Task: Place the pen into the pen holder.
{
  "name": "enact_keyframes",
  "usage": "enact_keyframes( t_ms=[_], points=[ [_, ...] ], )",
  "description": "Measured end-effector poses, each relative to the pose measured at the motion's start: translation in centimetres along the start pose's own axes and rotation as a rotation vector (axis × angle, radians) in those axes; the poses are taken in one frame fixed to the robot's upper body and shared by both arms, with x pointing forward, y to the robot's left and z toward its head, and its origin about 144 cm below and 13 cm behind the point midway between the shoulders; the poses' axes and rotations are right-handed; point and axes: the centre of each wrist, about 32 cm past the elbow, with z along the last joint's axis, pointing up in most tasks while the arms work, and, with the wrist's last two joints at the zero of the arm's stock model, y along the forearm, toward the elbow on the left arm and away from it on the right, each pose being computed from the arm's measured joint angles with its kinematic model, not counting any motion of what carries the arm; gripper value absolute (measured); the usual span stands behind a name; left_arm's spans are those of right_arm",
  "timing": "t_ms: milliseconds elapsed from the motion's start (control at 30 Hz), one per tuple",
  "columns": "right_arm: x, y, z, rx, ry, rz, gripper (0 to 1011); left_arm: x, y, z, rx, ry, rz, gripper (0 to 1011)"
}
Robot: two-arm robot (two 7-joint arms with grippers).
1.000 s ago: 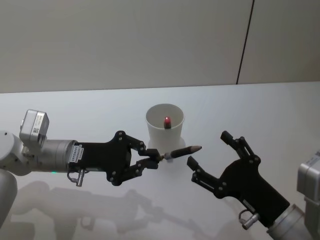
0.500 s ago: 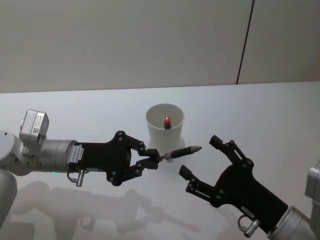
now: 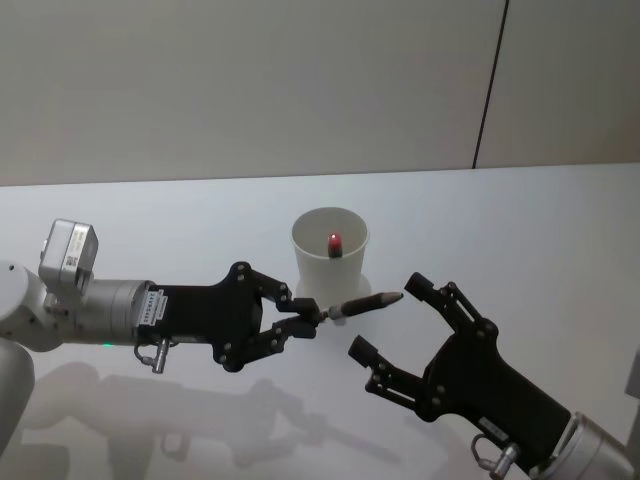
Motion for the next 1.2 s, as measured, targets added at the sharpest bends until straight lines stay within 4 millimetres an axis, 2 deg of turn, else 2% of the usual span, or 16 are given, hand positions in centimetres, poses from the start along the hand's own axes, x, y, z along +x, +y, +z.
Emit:
enact_keyframes(
  t_ms=[800, 1200],
  points=[
    [-0.08, -0.04, -0.82, 0.059, 0.069, 0.02, 1001, 0.0, 0.0, 0.0, 0.0, 0.0, 0.0, 178],
    [-0.1, 0.61, -0.99, 0.062, 0.069, 0.004, 1001, 0.0, 0.0, 0.0, 0.0, 0.0, 0.0, 178]
  ],
)
